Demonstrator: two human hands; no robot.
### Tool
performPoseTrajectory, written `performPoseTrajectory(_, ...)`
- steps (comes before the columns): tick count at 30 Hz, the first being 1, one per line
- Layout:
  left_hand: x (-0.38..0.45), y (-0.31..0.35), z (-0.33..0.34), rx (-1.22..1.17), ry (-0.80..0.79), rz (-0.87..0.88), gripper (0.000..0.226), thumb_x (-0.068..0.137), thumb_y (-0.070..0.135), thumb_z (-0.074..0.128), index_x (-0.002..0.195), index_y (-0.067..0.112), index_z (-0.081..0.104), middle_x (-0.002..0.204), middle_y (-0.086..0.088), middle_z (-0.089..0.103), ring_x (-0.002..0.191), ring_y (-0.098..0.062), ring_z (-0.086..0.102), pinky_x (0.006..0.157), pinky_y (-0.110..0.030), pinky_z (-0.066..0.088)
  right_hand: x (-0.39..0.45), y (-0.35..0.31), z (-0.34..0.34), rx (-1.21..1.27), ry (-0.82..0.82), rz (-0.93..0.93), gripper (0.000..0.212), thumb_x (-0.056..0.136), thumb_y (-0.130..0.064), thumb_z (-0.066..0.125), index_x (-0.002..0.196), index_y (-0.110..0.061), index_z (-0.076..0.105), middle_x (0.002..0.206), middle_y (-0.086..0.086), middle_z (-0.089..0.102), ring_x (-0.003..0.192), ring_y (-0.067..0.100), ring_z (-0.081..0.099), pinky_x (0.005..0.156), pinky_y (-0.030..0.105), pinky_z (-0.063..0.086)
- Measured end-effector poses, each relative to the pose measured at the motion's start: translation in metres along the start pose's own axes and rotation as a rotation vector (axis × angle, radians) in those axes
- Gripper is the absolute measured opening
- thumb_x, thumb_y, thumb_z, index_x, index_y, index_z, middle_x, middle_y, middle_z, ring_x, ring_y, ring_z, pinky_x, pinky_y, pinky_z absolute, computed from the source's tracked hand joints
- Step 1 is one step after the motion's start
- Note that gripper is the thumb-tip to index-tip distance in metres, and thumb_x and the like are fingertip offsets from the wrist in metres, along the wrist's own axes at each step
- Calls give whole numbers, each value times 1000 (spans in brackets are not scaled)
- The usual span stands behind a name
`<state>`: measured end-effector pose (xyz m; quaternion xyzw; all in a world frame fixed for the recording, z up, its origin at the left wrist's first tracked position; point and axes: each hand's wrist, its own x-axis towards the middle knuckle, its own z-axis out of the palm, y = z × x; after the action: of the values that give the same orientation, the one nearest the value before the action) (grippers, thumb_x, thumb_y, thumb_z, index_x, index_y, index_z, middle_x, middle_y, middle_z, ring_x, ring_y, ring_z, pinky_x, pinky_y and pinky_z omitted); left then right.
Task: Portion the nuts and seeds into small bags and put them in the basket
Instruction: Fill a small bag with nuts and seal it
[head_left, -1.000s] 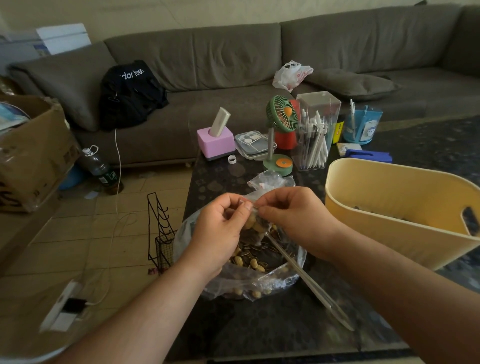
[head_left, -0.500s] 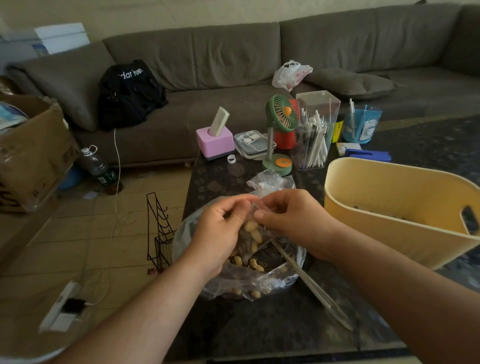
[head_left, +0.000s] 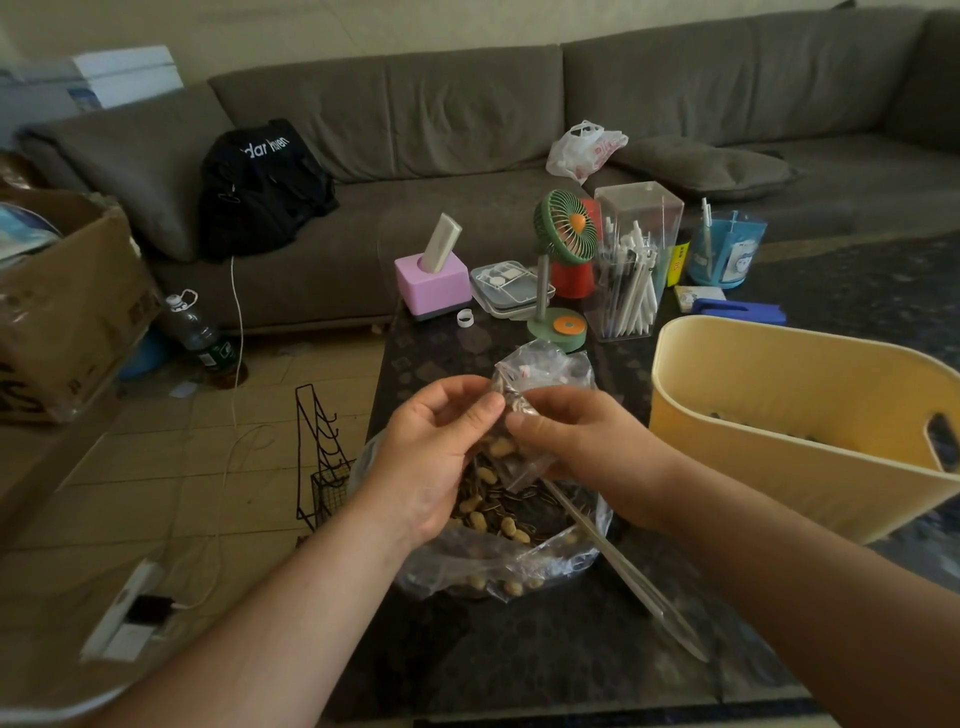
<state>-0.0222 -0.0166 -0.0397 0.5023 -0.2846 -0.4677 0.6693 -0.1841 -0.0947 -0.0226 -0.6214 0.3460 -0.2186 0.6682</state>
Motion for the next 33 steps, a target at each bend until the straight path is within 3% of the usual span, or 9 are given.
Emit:
performPoseTrajectory(5, 4, -8, -5, 167, 47, 104, 33, 68, 21, 85, 99, 29, 80, 94, 2, 78, 99, -20, 75, 84, -33, 60, -1, 3, 5, -69, -61, 1, 18, 95, -22, 76, 109, -11, 75, 104, 12, 80, 105, 35, 75, 102, 57, 56)
performPoseTrajectory(9, 4, -5, -2, 134, 43, 89, 43, 72, 20, 83, 113, 20, 72, 92, 1, 79, 93, -16, 76, 78, -29, 60, -1, 2, 2, 25, -118, 41, 30, 96, -31, 69, 113, -6, 74, 104, 11, 80, 99, 25, 76, 99, 46, 58)
performPoseTrajectory(12, 2, 0, -1, -19, 20, -10, 47, 80, 29, 75, 125, 16, 67, 104, -6, 81, 96, -20, 78, 76, -31, 63, 1, 3, 1, 12, -51, 3, 22, 100, -22, 68, 108, -2, 75, 100, 15, 79, 91, 24, 76, 84, 34, 64)
performPoseTrajectory(15, -2, 2, 0, -27, -28, -113, 53, 83, 35, 73, 132, 16, 64, 116, -12, 79, 101, -23, 78, 90, -40, 63, 4, 5, 0, 61, 37, -34, 18, 102, -15, 65, 109, 1, 70, 98, 17, 78, 84, 25, 76, 72, 30, 62)
performPoseTrajectory(18, -4, -4, 4, 5, -75, -145, 49, 80, 21, 76, 127, 9, 68, 118, -14, 78, 106, -26, 77, 101, -46, 59, 4, 5, 0, 84, 62, -69, 17, 103, -14, 64, 112, -1, 68, 92, 13, 75, 80, 21, 73, 71, 29, 61)
performPoseTrajectory(24, -2, -6, 4, 94, -60, -126, 34, 90, 2, 72, 123, 8, 71, 115, -14, 79, 111, -31, 76, 98, -43, 60, 4, 2, -1, 184, 99, -33, 28, 104, -23, 63, 112, 4, 68, 102, 25, 75, 93, 37, 76, 85, 47, 65)
performPoseTrajectory(29, -7, -2, 9, 52, -64, -143, 31, 90, 24, 72, 118, 12, 74, 112, -16, 80, 105, -29, 78, 90, -45, 62, 2, 0, 0, 152, 143, -17, 23, 104, -22, 64, 106, 0, 72, 102, 27, 75, 92, 36, 78, 82, 47, 66)
performPoseTrajectory(33, -6, -4, 8, 91, 9, -132, 19, 104, 24, 64, 116, 15, 75, 109, -15, 80, 105, -30, 77, 91, -47, 62, 1, 0, 1, 168, 103, -1, 26, 102, -30, 65, 113, -7, 73, 108, 23, 76, 100, 33, 77, 88, 53, 64)
